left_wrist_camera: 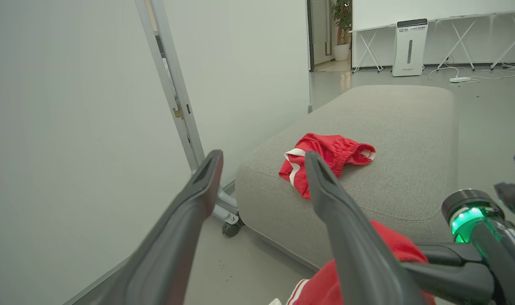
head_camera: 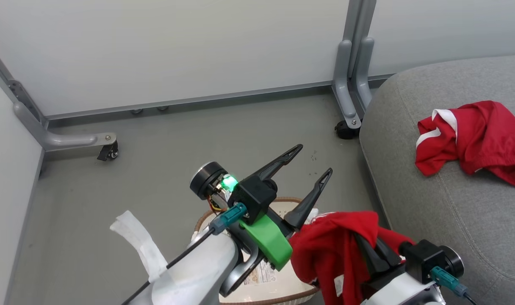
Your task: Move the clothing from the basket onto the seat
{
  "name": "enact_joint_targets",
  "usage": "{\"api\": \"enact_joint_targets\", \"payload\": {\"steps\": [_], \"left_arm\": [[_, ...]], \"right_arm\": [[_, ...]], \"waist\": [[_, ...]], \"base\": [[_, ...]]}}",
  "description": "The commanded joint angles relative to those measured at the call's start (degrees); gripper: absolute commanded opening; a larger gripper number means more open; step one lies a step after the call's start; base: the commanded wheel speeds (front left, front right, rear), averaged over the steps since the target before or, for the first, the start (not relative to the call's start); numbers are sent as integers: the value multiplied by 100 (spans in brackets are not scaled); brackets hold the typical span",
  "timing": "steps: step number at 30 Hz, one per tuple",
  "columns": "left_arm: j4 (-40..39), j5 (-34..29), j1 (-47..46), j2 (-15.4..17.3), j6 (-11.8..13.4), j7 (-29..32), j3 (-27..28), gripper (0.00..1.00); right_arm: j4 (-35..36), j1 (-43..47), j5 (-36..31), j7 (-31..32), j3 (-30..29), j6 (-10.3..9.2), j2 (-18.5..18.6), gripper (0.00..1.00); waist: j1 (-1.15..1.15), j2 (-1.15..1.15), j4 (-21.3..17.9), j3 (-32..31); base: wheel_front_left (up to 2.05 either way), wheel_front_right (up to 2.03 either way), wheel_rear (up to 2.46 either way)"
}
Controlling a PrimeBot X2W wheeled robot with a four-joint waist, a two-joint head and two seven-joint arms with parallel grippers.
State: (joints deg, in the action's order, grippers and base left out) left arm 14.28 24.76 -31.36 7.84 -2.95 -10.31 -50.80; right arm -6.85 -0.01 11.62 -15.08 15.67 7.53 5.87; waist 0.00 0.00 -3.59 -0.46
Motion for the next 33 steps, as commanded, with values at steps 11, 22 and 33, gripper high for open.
{"api": "enact_joint_targets", "payload": {"steps": [11, 22, 33], "left_arm": [[-78, 313, 334, 201, -105, -27, 4, 100], [-42, 283, 736, 466, -15, -324, 15, 100], [-39, 8, 1134, 726, -16, -495, 158, 100]], "right_arm": [[154, -167, -91, -13, -168, -9, -21, 0], [419, -305, -170, -13, -425, -9, -40, 0], [749, -261, -222, -13, -685, -9, -79, 0]], "waist": [[0, 0, -135, 195], [0, 0, -542, 568], [0, 0, -1256, 898]], "base": [[0, 0, 0], [0, 0, 0], [0, 0, 0]]}}
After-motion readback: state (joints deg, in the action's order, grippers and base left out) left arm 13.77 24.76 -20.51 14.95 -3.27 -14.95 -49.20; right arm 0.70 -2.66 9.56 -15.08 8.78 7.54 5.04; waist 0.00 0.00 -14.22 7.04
